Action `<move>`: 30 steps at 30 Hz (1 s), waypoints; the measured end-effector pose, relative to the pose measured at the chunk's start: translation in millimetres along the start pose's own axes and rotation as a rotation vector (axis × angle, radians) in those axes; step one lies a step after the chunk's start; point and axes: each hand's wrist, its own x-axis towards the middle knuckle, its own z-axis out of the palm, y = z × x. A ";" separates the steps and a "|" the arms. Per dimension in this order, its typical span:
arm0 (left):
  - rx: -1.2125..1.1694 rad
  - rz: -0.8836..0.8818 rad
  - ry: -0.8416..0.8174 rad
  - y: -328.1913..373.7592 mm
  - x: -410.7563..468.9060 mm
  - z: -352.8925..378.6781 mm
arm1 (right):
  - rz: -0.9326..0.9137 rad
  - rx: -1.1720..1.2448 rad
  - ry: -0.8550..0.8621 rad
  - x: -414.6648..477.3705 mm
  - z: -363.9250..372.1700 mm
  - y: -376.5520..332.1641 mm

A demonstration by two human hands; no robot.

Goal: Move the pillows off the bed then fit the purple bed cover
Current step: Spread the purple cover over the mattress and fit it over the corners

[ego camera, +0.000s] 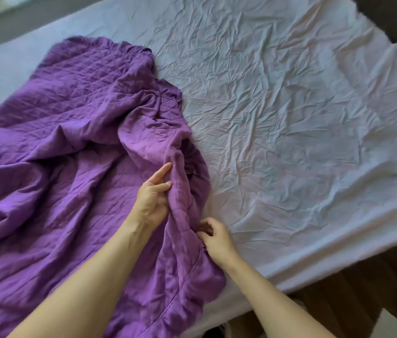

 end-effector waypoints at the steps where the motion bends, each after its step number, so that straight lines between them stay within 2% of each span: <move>1: -0.015 -0.001 0.006 -4.1 -3.5 3.2 | 0.017 0.014 -0.013 -2.4 -8.5 -0.7; 4: -0.028 -0.002 0.025 -15.6 -12.9 6.1 | 0.114 0.119 -0.147 -5.8 -12.4 6.0; 6: 0.004 0.019 0.084 -21.5 -19.8 11.1 | 0.145 0.106 -0.228 -13.4 -7.8 9.4; 8: 0.064 0.071 0.176 -26.4 -25.2 15.2 | 0.124 0.026 -0.135 -16.1 -11.9 18.6; 10: 0.220 0.138 0.307 -32.4 -27.7 12.7 | 0.066 -0.148 0.060 -20.6 -32.1 20.6; 11: 0.376 0.183 0.394 -38.3 -30.2 12.7 | 0.032 -0.243 0.153 -25.8 -51.0 18.8; 13: 0.855 0.254 0.527 -52.3 -38.2 16.2 | -0.060 -0.369 0.323 -38.5 -90.2 13.6; 15: 1.304 0.279 0.562 -73.5 -48.5 28.4 | -0.296 -0.552 0.486 -50.9 -123.5 14.6; 16: 1.435 0.262 0.544 -82.9 -52.9 35.5 | -0.421 -0.666 0.506 -56.8 -132.3 17.5; 18: 1.669 0.227 0.565 -96.8 -59.6 49.9 | -0.648 -0.848 0.402 -66.9 -139.2 29.6; 20: 1.903 0.403 0.579 -102.0 -52.7 45.9 | -0.820 -0.956 0.279 -75.8 -134.2 40.6; 21: 1.994 0.547 0.488 -102.3 -48.0 44.5 | -0.878 -0.978 0.253 -78.8 -130.2 46.4; 23: 2.104 0.761 0.128 -102.4 -39.5 45.0 | -0.946 -0.994 0.212 -81.8 -119.8 52.8; 25: 2.311 0.738 -0.185 -103.5 -36.3 49.5 | -0.957 -0.985 0.166 -81.2 -108.1 55.9; 26: 2.422 0.657 -0.309 -101.4 -32.7 51.3 | -0.955 -0.981 0.140 -80.9 -102.9 57.5; 28: 2.559 0.503 -0.408 -100.5 -19.3 47.4 | -0.959 -0.965 0.077 -78.4 -97.0 59.7; 30: 2.634 0.545 -0.411 -93.4 -11.0 42.1 | -0.934 -0.936 0.014 -72.3 -96.9 58.4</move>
